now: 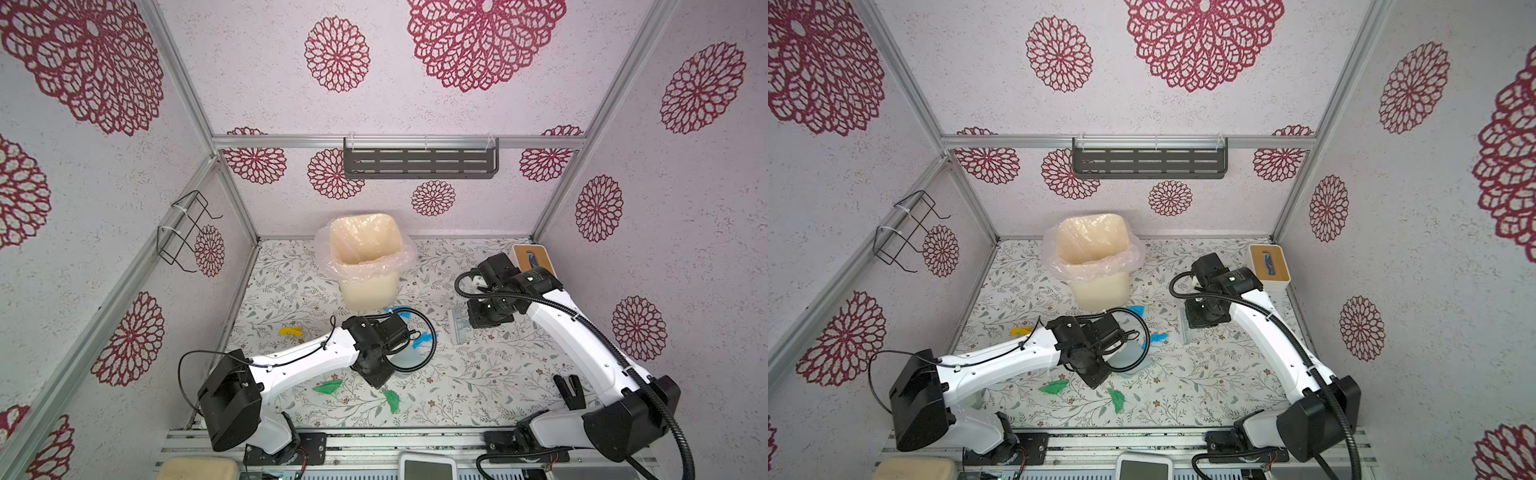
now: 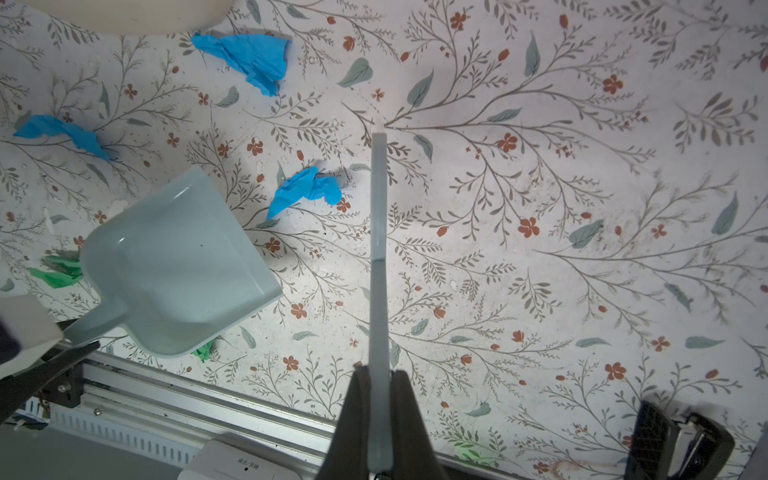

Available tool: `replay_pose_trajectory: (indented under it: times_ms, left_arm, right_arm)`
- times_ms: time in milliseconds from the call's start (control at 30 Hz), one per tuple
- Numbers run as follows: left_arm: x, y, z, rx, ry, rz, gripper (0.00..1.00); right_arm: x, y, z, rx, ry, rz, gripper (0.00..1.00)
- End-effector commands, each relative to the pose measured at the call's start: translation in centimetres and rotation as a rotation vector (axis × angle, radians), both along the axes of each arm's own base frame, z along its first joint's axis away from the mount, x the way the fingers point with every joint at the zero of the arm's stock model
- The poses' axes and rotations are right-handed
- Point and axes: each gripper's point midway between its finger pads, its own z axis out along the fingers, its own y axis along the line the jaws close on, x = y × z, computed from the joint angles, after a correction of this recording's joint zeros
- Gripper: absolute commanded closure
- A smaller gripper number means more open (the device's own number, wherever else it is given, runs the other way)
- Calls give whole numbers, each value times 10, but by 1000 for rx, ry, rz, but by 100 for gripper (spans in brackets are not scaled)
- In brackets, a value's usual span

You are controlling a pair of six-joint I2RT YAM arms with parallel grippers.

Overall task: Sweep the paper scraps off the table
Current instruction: 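Bring the brush to the blue scrap with the right gripper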

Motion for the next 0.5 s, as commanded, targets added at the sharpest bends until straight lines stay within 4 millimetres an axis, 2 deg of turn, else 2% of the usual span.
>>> replay_pose_trajectory:
  times_ms: [0, 300, 467]
  left_arm:
    - [2, -6, -4, -31, 22, 40, 100]
    - [1, -4, -16, 1, 49, 88, 100]
    - [0, -2, -21, 28, 57, 96, 100]
  right_arm:
    - [6, -1, 9, -57, -33, 31, 100]
    - [18, 12, -1, -101, -21, 72, 100]
    - [24, 13, -3, -152, -19, 88, 100]
